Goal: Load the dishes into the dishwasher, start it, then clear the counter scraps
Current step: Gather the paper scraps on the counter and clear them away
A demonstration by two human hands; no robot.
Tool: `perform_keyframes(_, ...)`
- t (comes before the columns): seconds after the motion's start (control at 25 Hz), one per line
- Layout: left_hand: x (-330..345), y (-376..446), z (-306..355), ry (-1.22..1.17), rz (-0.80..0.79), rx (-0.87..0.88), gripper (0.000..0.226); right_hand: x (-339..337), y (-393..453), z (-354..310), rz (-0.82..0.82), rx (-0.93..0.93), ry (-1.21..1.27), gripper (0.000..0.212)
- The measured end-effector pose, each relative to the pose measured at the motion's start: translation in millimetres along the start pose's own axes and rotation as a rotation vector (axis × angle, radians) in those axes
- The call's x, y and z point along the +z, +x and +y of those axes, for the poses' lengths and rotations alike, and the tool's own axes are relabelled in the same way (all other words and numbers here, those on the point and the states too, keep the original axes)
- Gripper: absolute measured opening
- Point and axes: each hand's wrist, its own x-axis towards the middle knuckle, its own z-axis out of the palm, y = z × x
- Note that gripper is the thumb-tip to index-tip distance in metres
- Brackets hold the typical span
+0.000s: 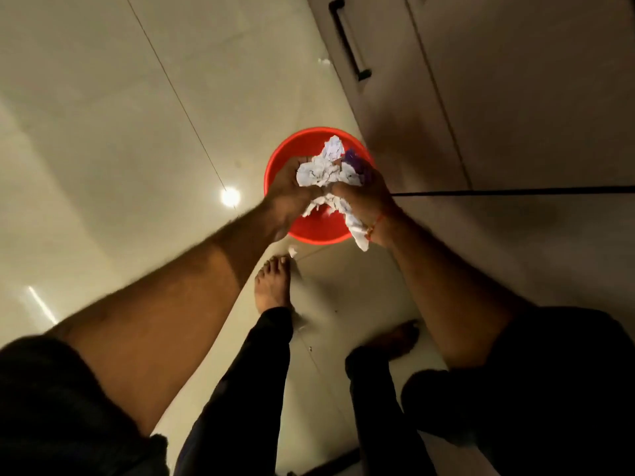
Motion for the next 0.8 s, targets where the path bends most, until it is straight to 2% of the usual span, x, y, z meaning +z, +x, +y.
perform_keyframes(0.08,23,-11,-94,0.692,-0.063,-0.187,0.055,7,32,21,-0.014,0.097,0.007,0.035)
perform_keyframes(0.12,30,-21,-127,0.906,-0.066,-0.24,0.054,10,45,26,-0.016,0.16,-0.008,0.036)
perform_keyframes(0.24,18,-4,-163,1.028,0.039,-0.242,0.053,13,66,36,-0.023,0.283,0.034,0.026)
perform_keyframes(0.32,20,-3,-159,1.011,0.089,-0.252,0.052,10,70,36,-0.018,0.309,0.057,0.037)
perform_keyframes(0.4,20,-3,-148,1.08,0.044,-0.227,0.051,7,69,33,-0.023,0.32,0.075,0.055)
perform_keyframes(0.52,29,-22,-150,1.18,-0.035,-0.246,0.049,8,65,30,0.004,0.281,0.007,0.052)
perform_keyframes(0.6,28,-28,-143,1.179,-0.03,-0.216,0.051,9,57,31,0.104,0.171,-0.039,0.039)
perform_keyframes(0.68,30,-29,-130,1.028,0.083,-0.146,0.052,8,41,38,0.213,0.03,-0.026,0.022)
perform_keyframes(0.72,28,-28,-119,0.874,0.205,-0.079,0.047,6,30,42,0.242,-0.034,0.003,0.016)
perform_keyframes(0.8,22,-31,-84,0.431,0.315,0.041,0.026,4,1,52,0.249,-0.124,0.103,0.011)
